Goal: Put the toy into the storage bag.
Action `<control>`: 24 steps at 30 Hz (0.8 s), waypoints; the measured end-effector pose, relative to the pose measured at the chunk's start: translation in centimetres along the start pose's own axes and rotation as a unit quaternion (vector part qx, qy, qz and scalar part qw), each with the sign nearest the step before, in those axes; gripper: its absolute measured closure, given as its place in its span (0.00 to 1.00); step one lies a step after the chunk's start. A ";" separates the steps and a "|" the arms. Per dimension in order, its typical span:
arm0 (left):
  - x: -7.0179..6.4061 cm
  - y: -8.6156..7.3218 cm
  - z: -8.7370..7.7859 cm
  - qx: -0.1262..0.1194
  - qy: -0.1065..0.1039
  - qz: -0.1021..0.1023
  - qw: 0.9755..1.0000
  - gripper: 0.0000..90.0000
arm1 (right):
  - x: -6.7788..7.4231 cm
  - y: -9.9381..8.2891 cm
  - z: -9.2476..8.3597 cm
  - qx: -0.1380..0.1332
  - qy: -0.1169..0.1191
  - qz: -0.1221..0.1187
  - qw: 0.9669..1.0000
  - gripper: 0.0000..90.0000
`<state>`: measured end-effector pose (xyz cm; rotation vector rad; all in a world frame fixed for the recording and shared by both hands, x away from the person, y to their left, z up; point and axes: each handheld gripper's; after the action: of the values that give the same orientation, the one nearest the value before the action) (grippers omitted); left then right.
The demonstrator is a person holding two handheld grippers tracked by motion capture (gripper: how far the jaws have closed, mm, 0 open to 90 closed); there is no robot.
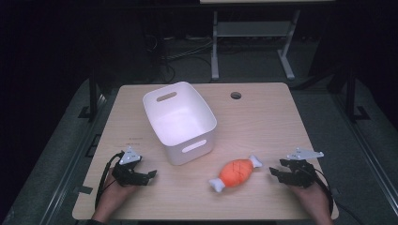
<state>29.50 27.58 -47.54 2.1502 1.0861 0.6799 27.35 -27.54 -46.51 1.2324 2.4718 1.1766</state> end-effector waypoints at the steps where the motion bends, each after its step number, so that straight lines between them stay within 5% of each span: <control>1: 0.0 0.0 0.0 0.000 0.000 0.000 1.000 0.15 | 0.0 0.0 0.0 0.000 0.000 0.000 1.000 0.51; 2: 0.0 0.0 0.0 0.000 0.000 0.000 1.000 0.15 | 0.0 0.2 0.0 0.007 0.010 -0.010 1.000 0.65; 3: 0.0 0.0 0.0 0.000 0.000 0.000 1.000 0.15 | 0.0 0.2 0.0 0.007 0.010 -0.010 1.000 0.65; 4: 0.0 0.0 0.0 0.000 0.000 0.000 1.000 0.15 | 0.1 0.5 -0.2 0.011 0.017 -0.020 1.000 0.79; 5: 0.0 0.0 0.0 0.000 0.000 0.000 1.000 0.15 | 0.1 0.5 -0.2 0.011 0.017 -0.020 1.000 0.79; 6: 0.0 0.0 0.0 0.000 0.000 0.000 1.000 0.15 | 0.2 0.9 -0.4 0.010 0.023 -0.031 0.999 0.94; 8: 0.0 0.0 0.0 0.000 0.000 0.000 1.000 0.15 | 0.3 1.0 -0.6 0.008 0.026 -0.035 0.999 1.00; 16: 0.0 0.0 0.0 0.000 0.000 0.000 1.000 0.15 | 0.6 2.0 -1.0 0.007 0.087 -0.047 0.995 1.00; 24: 0.0 0.1 0.1 0.001 0.001 0.000 1.000 0.14 | 2.0 3.3 -0.7 0.010 0.145 -0.084 0.986 1.00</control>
<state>29.58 27.55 -47.54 2.1513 1.0889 0.6808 27.74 -25.28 -43.31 0.8880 2.7340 1.3731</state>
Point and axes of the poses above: each handheld gripper's, and its own axes: z roughly forward along the jaws, y roughly out of its top, x roughly to its left, and after that the axes turned 13 degrees about y, right-handed
